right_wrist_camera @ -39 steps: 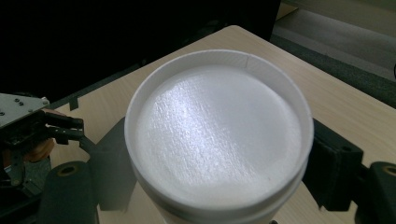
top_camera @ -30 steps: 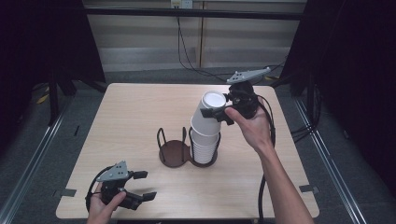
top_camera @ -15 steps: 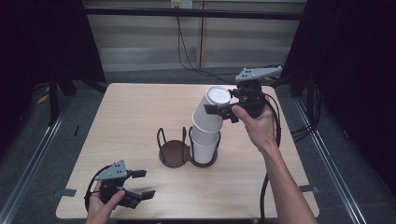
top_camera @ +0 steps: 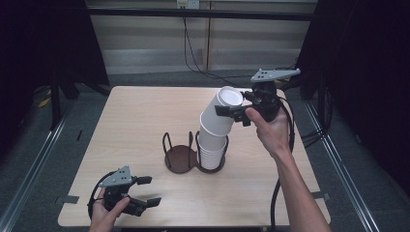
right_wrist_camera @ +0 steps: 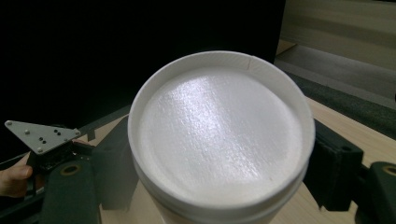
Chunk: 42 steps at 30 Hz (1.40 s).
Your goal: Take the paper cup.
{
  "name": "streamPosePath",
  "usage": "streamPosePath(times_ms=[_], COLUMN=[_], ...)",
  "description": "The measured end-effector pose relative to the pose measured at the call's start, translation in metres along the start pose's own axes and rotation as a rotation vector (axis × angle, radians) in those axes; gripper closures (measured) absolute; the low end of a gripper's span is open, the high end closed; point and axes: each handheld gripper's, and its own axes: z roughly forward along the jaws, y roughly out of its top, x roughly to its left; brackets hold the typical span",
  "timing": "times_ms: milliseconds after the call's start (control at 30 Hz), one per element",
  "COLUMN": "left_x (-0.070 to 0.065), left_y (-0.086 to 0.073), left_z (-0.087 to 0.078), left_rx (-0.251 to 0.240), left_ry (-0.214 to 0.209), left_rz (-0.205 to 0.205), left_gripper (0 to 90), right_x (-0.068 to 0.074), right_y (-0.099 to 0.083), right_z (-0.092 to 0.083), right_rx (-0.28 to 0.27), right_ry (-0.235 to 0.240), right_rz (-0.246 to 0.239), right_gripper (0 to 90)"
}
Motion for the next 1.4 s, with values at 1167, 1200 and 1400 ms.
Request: streamPosePath(times_ms=[1167,1200,1400], left_x=[-0.004,-0.005,-0.012], left_y=[0.003,0.003,0.007], left_z=[-0.001,-0.001,0.0], left_rx=[-0.029,-0.041,-0.052], left_ry=[0.043,0.047,0.044], left_rz=[0.007,0.005,0.044], left_gripper=[16.2,16.0,16.1], right_x=[0.003,0.004,0.01], right_y=[-0.016,-0.017,-0.024], right_z=[-0.043,-0.044,-0.05], right_rx=[-0.15,-0.148,-0.159], right_ry=[0.033,0.032,0.02], right_rz=[0.049,0.047,0.047], right_gripper=[23.9,23.9,23.9])
